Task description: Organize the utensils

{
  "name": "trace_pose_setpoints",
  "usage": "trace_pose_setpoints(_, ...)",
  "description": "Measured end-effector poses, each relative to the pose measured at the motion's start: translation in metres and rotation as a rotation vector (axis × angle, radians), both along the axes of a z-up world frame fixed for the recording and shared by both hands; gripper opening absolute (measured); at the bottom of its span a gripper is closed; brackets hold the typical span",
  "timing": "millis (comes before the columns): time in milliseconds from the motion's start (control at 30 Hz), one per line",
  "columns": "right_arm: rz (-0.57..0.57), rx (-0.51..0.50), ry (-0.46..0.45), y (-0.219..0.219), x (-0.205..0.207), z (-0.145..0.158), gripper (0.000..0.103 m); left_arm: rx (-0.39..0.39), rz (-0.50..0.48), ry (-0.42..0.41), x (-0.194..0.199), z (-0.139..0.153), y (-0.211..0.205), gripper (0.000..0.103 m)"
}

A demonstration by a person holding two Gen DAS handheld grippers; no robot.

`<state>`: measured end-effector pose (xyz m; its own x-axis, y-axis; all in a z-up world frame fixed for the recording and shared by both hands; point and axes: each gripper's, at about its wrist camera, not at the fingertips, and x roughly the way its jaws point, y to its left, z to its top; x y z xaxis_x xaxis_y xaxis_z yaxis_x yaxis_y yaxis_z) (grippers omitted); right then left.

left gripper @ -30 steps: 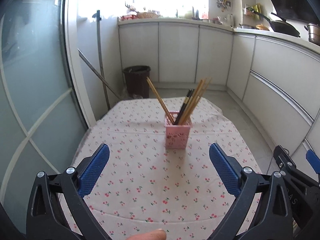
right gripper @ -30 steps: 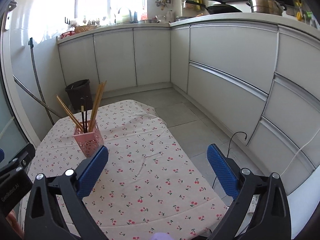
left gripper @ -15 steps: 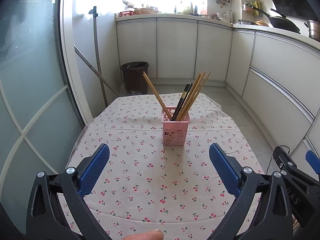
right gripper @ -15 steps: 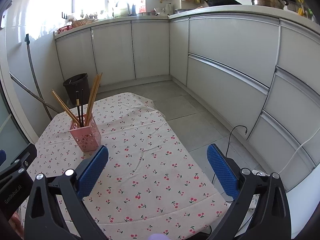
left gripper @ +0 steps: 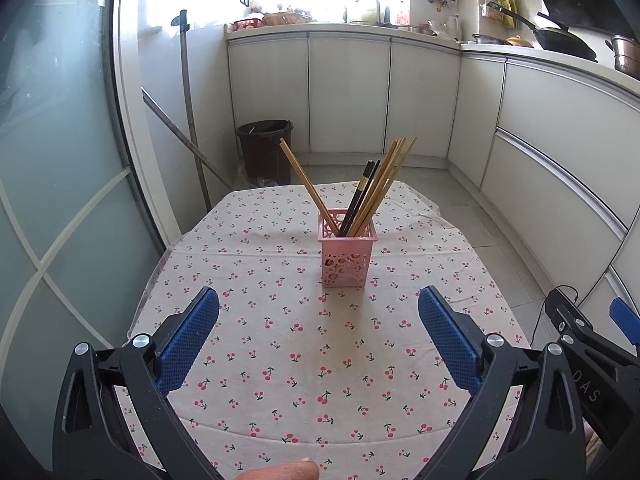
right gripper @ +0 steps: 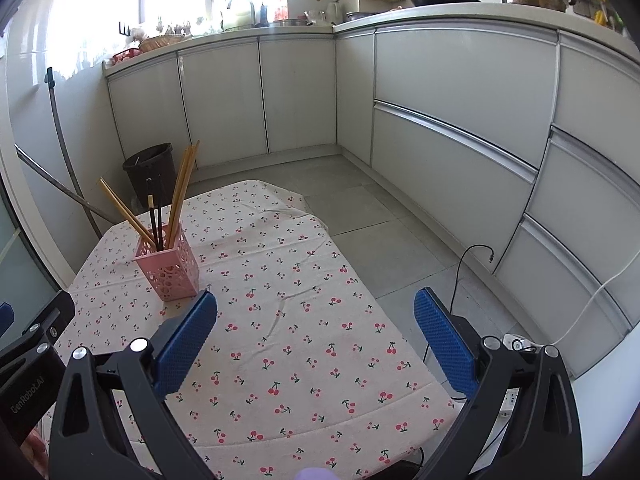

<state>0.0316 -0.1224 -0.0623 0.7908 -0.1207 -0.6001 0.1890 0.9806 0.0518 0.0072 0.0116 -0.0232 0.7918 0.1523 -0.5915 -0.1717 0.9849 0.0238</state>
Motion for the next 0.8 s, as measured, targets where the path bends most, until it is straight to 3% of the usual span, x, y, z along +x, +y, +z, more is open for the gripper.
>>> trace_pose_setpoints(800,-0.001,0.004,0.012,-0.001,0.0012,-0.0024,0.096,0.004,0.009,0.019,0.002,-0.0033,0.0,0.096)
